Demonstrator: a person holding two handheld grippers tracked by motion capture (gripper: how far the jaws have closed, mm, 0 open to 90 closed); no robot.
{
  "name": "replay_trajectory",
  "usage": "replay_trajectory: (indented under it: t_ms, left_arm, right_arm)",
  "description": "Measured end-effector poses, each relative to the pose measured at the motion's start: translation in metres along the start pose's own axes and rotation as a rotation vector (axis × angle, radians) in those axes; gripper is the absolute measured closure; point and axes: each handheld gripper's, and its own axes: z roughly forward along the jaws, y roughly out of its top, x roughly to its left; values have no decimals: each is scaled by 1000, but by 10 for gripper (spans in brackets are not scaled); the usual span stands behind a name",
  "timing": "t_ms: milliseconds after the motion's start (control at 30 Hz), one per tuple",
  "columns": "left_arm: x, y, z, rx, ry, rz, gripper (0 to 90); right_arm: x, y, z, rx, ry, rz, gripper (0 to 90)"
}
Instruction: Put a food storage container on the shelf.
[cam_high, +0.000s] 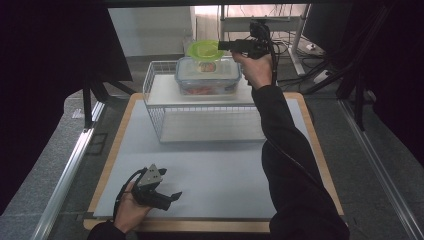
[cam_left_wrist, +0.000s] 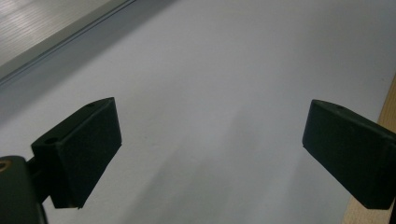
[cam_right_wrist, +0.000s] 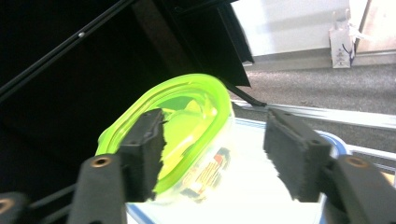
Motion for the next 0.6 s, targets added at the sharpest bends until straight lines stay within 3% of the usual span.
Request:
replay_trajectory:
  t_ms: [167,300,333,467,600]
  left_arm:
    - [0,0,0,1,1,2,45]
    - [0,0,0,1,2,4,45]
    - [0,0,0,1,2,4,45]
    - [-1,0,1,3,3,6,44]
    - [-1,0,1,0,7,9,42]
  right_arm:
    - [3,-4,-8,10,22,-59,251]
    - [8,-13,-18,22,11,-162,146]
    - [8,-13,-18,22,11,-162,146]
    - [12,-26,-30,25,14,-247,92]
    - [14,-39,-39,27,20,-296,62]
